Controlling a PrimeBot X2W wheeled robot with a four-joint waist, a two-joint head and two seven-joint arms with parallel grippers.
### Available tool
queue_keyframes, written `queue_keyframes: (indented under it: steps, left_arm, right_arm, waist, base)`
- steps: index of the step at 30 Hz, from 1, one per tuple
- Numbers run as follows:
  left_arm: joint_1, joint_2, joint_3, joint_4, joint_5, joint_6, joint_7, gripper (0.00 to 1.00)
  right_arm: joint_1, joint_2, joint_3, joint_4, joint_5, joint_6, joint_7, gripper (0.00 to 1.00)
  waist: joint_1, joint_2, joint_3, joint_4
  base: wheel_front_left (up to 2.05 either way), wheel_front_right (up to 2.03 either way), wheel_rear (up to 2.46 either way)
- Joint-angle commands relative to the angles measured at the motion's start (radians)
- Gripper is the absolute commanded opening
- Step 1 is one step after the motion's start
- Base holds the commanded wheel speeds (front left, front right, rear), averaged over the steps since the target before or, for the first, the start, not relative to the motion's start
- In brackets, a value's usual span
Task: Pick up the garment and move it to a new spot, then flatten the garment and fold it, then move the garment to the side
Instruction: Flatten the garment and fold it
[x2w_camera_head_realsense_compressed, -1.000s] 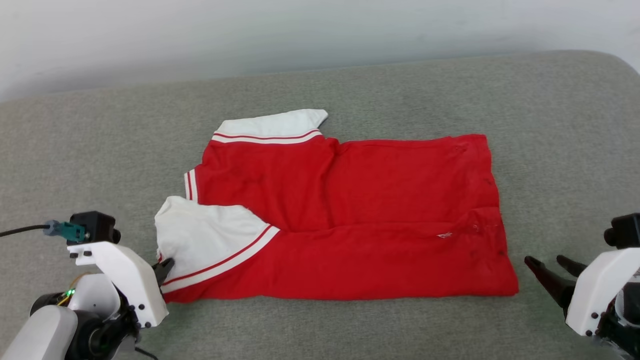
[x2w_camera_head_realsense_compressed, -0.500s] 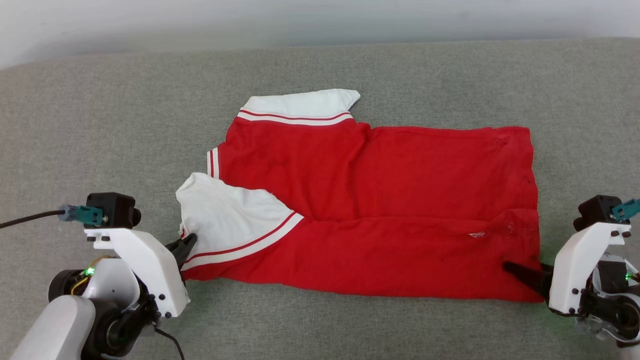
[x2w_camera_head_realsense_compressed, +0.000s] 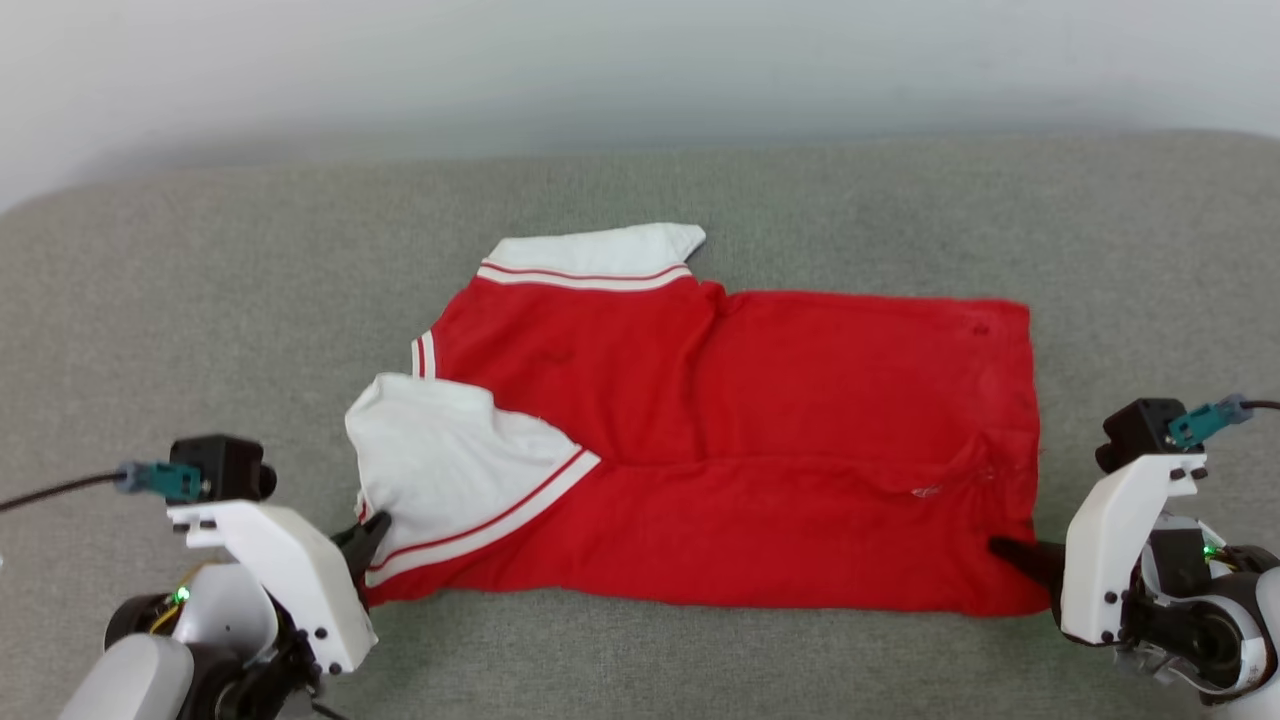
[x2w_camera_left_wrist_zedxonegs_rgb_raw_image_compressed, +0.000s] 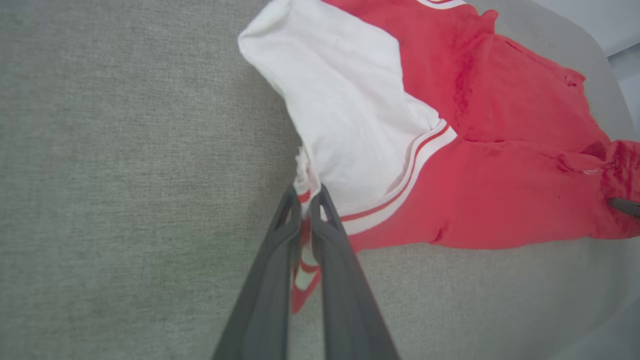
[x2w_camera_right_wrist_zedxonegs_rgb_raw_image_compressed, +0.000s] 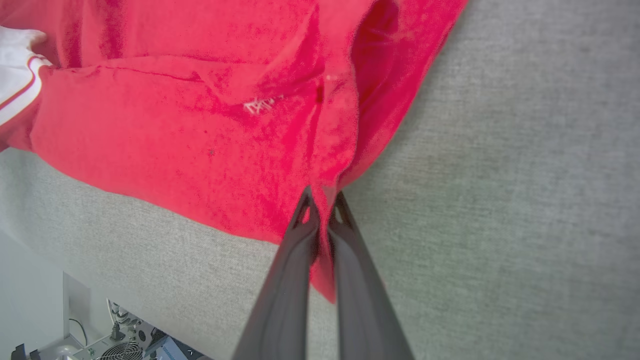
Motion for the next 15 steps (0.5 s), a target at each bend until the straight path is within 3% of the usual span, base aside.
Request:
queue_keyframes:
  steps: [1, 15]
  left_arm:
    - [0.017, 0.0, 0.005, -0.001, -0.007, 0.0, -0.005, 0.0]
    - [0.253, 0.009, 0.047, -0.069, -0.044, 0.065, -0.039, 0.0]
  right_arm:
    - [0.013, -0.005, 0.006, -0.006, 0.004, 0.0, -0.005, 0.0]
    - [0.17, -0.042, 0.016, -0.059, 0.036, 0.0, -0.006, 0.0]
  waist:
    - [-0.0001, -0.0001, -0.038, -0.006]
    - [-0.0001, -0.0001, -0.171, 0.017]
  base:
    - [0.0, 0.0, 0.0]
    - [0.0, 0.0, 0.0]
